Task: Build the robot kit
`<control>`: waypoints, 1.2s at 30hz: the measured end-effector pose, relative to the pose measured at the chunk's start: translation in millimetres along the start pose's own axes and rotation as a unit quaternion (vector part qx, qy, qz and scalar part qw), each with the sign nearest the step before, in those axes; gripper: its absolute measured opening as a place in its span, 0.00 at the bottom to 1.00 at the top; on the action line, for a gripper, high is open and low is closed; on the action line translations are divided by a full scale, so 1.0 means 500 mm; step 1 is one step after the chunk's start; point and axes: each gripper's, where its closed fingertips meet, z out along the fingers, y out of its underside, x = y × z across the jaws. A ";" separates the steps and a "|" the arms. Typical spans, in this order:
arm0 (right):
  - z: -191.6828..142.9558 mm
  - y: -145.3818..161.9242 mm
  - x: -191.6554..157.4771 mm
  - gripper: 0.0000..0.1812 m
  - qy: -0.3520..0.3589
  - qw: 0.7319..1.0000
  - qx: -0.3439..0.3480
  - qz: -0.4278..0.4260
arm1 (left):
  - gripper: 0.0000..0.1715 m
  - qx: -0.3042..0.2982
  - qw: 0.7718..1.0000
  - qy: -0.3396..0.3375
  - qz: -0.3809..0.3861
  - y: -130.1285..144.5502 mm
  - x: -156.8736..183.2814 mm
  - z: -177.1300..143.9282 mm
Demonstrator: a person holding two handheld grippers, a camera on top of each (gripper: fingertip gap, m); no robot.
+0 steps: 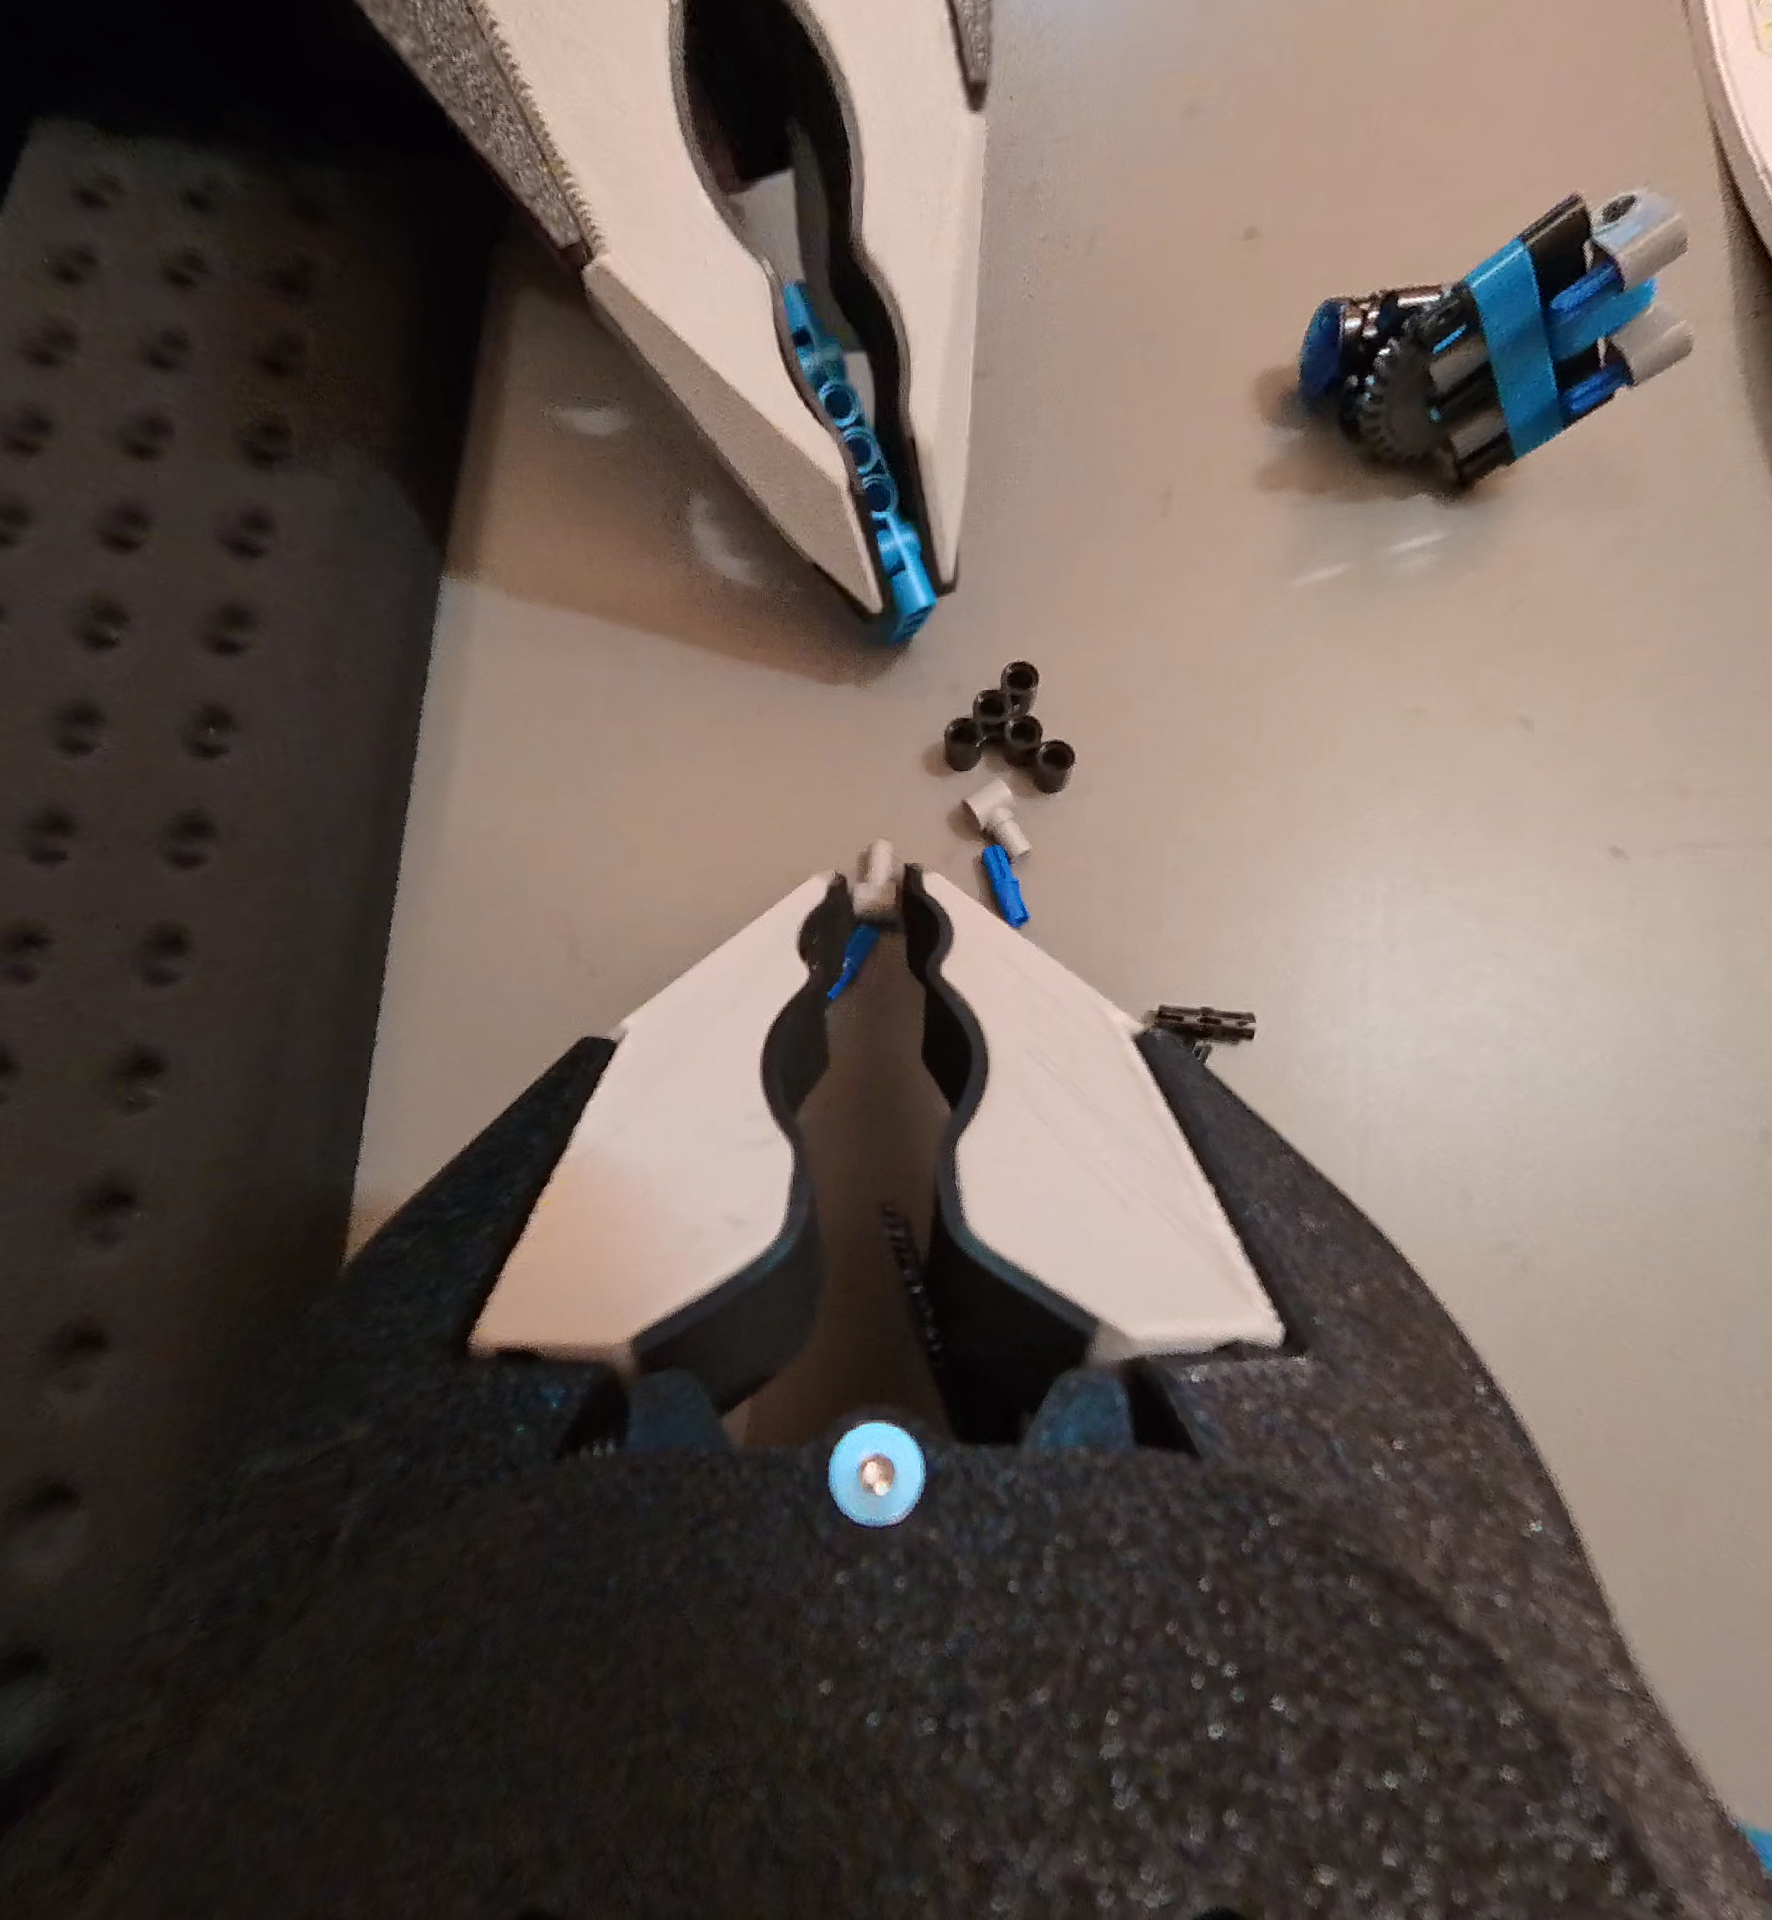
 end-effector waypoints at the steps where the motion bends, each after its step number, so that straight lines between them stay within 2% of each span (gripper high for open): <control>1: -0.001 -0.002 0.000 0.06 0.001 1.000 0.004 -0.001 | 0.05 0.000 1.000 -0.002 -0.005 0.001 -0.002 0.000; 5: 0.000 -0.002 0.004 0.07 0.011 1.000 0.006 0.002 | 0.05 -0.021 1.000 0.009 -0.017 0.017 0.003 0.002; 8: 0.001 0.000 0.006 0.06 0.019 1.000 0.001 0.003 | 0.07 -0.031 0.999 0.004 0.011 0.024 0.013 0.004; 11: -0.002 0.001 0.006 0.04 0.025 1.000 -0.005 0.003 | 0.16 -0.034 0.999 -0.004 0.017 0.027 0.013 0.004; 13: -0.014 -0.030 0.004 0.04 0.022 0.999 0.035 0.010 | 0.21 -0.014 1.000 -0.003 0.017 0.011 0.016 -0.003; 16: -0.058 -0.105 -0.015 0.04 -0.016 0.990 0.137 0.026 | 0.23 0.068 0.995 -0.025 0.068 -0.054 0.030 -0.036; 17: -0.070 -0.123 -0.026 0.04 -0.042 0.985 0.163 0.037 | 0.22 0.092 0.989 -0.046 0.103 -0.074 0.035 -0.048; 19: -0.075 -0.129 -0.045 0.04 -0.089 0.979 0.173 0.066 | 0.18 0.124 0.967 -0.099 0.198 -0.104 0.052 -0.066; 21: -0.067 -0.119 -0.043 0.04 -0.094 0.979 0.160 0.081 | 0.13 0.139 0.941 -0.138 0.277 -0.119 0.074 -0.073; 24: -0.072 -0.124 -0.045 0.04 -0.122 0.971 0.175 0.105 | 0.09 0.133 0.913 -0.176 0.344 -0.119 0.084 -0.067; 27: -0.082 -0.138 -0.057 0.04 -0.146 0.964 0.194 0.108 | 0.08 0.100 0.898 -0.201 0.378 -0.101 0.073 -0.047; 30: -0.078 -0.139 -0.065 0.04 -0.151 0.965 0.189 0.103 | 0.01 0.103 0.888 -0.217 0.393 -0.106 0.073 -0.047; 33: -0.082 -0.144 -0.067 0.04 -0.158 0.962 0.195 0.107 | 0.00 0.114 0.882 -0.227 0.398 -0.114 0.072 -0.053; 36: -0.081 -0.142 -0.070 0.04 -0.165 0.961 0.192 0.110 | 0.10 0.130 0.875 -0.245 0.398 -0.125 0.067 -0.063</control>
